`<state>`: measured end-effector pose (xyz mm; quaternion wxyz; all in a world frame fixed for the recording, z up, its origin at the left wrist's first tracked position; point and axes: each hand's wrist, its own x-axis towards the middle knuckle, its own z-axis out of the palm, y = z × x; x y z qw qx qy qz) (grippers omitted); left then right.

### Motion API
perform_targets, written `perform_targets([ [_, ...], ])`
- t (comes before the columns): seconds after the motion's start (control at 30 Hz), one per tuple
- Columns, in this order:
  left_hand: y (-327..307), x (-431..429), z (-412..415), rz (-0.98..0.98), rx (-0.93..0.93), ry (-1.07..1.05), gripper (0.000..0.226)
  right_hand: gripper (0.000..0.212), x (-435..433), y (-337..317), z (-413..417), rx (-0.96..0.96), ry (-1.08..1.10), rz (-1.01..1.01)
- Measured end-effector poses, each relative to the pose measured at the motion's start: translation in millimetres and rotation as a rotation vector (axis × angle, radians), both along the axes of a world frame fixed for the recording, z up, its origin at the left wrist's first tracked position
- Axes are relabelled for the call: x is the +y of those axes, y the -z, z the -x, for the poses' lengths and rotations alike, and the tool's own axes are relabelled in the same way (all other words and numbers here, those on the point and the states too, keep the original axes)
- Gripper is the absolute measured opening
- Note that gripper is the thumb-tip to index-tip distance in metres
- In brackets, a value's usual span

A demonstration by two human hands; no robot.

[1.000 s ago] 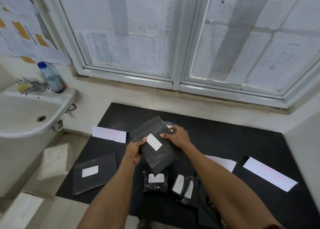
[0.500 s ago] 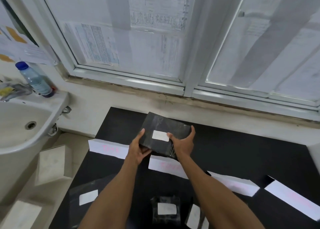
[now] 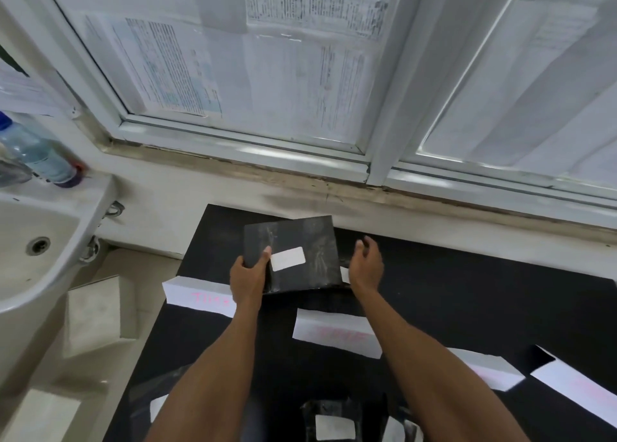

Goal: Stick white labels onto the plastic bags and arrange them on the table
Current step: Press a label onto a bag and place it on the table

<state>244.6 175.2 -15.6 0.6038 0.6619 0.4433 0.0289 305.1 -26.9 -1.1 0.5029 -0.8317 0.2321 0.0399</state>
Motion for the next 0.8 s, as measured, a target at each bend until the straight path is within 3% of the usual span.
perform_targets([
  [0.1, 8.9, 13.8, -4.2, -0.036, 0.056, -0.039, 0.051, 0.071, -24.0, 22.6, 5.5, 0.228, -0.029, 0.276],
  [0.2, 13.6, 23.5, -11.3, -0.086, 0.102, -0.012, 0.052, 0.105, -40.3, 39.9, 12.3, 0.313, -0.449, 0.396],
  [0.3, 19.4, 26.5, -17.6, -0.123, 0.138, 0.017, 0.052, 0.106, -40.0, 50.8, 11.9, 0.346, -0.721, 0.557],
  [0.47, 22.7, 20.4, -28.4, -0.123, 0.190, 0.015, 0.052, 0.079, -41.3, 52.7, 0.0, 0.327, -0.691, 0.735],
  [0.6, 25.9, 6.0, -37.7, -0.101, 0.214, 0.036, 0.057, 0.064, -70.3, 45.3, -1.8, 0.379, -0.444, 0.662],
  [0.8, 32.2, -30.3, -50.3, -0.059, 0.229, 0.136, 0.049, 0.066, -117.0, 32.4, 5.0, 0.095, -0.160, 0.637],
])
